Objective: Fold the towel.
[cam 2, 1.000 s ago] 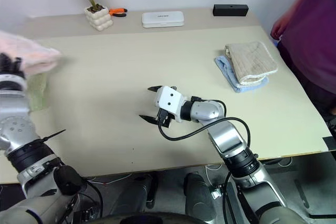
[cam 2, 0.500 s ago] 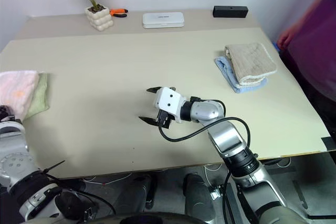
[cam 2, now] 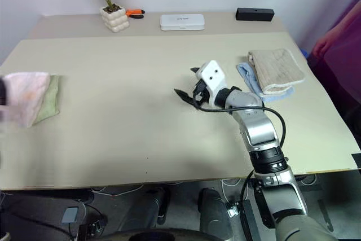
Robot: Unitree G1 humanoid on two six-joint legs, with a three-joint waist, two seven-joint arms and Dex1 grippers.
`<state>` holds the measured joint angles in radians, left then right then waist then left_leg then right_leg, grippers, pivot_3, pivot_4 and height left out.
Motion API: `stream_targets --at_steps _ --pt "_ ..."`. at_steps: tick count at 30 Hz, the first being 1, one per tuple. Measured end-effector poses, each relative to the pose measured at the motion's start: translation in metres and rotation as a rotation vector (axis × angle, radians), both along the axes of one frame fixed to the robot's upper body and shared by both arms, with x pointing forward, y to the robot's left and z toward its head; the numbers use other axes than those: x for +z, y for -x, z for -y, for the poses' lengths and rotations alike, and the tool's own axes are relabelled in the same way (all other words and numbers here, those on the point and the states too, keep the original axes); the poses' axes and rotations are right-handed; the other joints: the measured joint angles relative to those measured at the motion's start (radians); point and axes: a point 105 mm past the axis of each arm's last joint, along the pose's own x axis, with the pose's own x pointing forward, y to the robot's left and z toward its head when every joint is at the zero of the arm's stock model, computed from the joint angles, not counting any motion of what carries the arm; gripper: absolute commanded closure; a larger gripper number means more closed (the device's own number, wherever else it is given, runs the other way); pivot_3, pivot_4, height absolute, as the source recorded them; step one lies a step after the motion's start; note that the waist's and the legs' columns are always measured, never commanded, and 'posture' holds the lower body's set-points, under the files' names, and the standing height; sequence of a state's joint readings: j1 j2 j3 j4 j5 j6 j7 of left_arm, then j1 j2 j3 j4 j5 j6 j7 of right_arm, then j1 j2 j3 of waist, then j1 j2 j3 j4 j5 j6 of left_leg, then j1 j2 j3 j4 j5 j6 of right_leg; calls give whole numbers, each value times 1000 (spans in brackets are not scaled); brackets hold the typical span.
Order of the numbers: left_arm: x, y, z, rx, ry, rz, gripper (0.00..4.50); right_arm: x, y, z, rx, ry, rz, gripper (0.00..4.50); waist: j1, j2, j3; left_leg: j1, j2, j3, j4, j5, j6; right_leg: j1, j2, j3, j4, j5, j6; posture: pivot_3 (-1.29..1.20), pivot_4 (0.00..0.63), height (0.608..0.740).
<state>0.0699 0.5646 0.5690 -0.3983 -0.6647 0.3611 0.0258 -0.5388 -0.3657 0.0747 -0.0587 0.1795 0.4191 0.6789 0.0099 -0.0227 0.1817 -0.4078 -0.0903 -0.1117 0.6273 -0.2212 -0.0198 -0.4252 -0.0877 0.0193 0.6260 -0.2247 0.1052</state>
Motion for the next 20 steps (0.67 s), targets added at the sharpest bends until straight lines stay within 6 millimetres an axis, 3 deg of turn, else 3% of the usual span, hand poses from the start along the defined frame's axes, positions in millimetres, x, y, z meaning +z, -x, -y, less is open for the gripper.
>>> stream_targets --at_steps 2,5,11,20 --pt "-21 -13 36 -171 -71 -103 33 -4 -3 12 -50 -17 -32 0 -2 0 0 0 0 1 -2 0 0 -2 0 1 0 0 0 0 150 733" --pt "-42 -19 67 -327 -103 -186 33 -15 -2 25 -91 -23 -80 0 -14 1 1 0 1 2 -5 0 0 -4 0 2 0 0 0 0 150 733" --pt "-46 -21 76 -415 -133 -214 33 -31 4 47 -117 22 -141 0 -22 2 1 0 2 2 -5 0 0 -3 0 2 0 0 0 0 150 733" --pt "-50 -21 76 -402 -139 -250 33 -33 6 45 -96 25 -143 0 -22 2 1 0 2 2 -4 0 0 -3 0 2 0 0 0 0 150 733"
